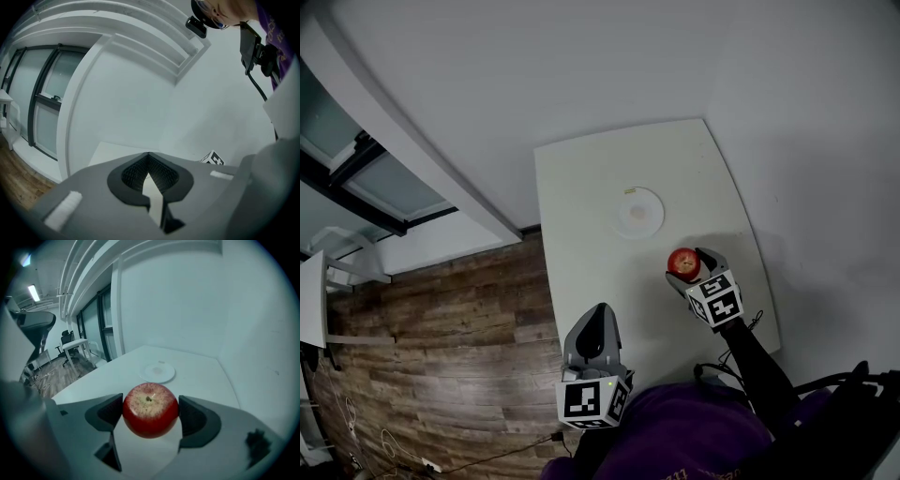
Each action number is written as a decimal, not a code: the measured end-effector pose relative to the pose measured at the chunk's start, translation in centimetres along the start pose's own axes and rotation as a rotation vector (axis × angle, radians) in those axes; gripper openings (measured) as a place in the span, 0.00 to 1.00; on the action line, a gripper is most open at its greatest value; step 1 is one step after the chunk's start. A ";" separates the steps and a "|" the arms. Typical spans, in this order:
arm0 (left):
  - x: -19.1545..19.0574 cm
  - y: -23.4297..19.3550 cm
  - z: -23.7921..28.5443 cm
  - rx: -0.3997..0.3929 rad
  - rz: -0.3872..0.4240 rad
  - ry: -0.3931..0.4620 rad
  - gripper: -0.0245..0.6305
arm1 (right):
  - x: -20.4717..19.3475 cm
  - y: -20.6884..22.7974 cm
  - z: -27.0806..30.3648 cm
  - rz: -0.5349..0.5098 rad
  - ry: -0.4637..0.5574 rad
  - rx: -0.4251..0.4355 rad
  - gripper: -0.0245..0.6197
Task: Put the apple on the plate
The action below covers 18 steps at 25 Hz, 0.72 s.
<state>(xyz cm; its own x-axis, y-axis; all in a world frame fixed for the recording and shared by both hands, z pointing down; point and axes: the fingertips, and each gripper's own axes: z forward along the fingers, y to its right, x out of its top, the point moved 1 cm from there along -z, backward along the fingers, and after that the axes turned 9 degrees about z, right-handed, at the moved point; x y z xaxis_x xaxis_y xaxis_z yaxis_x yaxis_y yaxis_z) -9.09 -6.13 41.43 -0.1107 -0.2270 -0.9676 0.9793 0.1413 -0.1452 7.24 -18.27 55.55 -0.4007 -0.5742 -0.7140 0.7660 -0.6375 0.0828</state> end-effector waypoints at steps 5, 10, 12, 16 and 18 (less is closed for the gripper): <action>-0.2 -0.5 0.2 0.010 -0.005 -0.008 0.05 | 1.0 -0.4 0.9 -0.021 0.006 0.014 0.62; -0.3 -0.6 0.4 0.017 -0.006 -0.009 0.05 | 1.8 -0.6 1.5 -0.043 0.012 0.025 0.62; -0.4 -0.8 0.4 0.021 -0.006 -0.010 0.05 | 2.2 -0.7 1.8 -0.052 0.014 0.030 0.62; -0.5 -1.0 0.5 0.028 -0.007 -0.014 0.05 | 2.8 -0.8 2.4 -0.070 0.016 0.037 0.62; -0.5 -1.0 0.6 0.031 -0.007 -0.015 0.05 | 3.0 -0.9 2.6 -0.078 0.016 0.041 0.62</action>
<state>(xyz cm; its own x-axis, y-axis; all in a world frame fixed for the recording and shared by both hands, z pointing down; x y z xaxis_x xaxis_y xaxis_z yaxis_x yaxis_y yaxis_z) -9.93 -6.71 42.22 -0.1153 -0.2426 -0.9632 0.9833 0.1096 -0.1453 4.03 -20.81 55.16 -0.4504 -0.5140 -0.7300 0.7115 -0.7006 0.0544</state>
